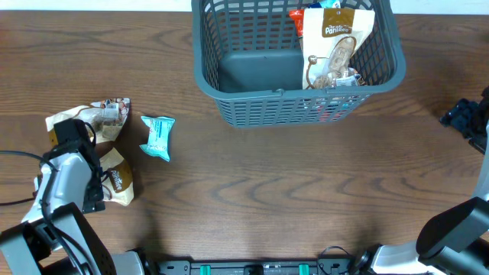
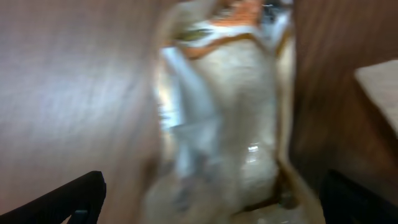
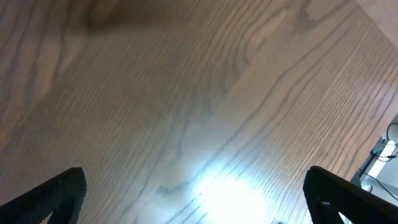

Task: Pack container
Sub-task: 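Lower the left gripper and grasp the beige rice package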

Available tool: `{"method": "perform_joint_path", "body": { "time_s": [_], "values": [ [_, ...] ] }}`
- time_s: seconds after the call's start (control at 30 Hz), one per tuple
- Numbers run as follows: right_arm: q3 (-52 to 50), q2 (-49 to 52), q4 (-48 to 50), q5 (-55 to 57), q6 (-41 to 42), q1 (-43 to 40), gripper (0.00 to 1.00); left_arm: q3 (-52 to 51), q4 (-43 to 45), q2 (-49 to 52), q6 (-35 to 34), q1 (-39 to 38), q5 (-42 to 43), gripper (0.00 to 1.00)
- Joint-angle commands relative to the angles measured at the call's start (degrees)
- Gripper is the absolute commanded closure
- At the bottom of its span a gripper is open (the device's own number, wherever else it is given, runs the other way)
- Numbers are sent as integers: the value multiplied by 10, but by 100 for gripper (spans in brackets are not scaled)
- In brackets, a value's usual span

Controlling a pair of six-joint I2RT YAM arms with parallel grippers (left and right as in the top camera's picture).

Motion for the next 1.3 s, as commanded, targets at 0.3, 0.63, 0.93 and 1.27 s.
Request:
{"method": "perform_joint_path", "body": {
  "time_s": [0.3, 0.63, 0.93, 1.27],
  "values": [
    [-3, 0, -1, 8, -7, -5, 1, -23, 50, -2, 24, 3, 9, 1],
    [-3, 0, 2, 7, -7, -5, 1, -23, 27, -2, -71, 3, 37, 2],
    [-3, 0, 2, -8, -7, -5, 1, -23, 21, -2, -118, 4, 21, 1],
    [-3, 0, 0, -8, -7, -5, 1, -23, 13, 35, -131, 57, 42, 1]
  ]
}}
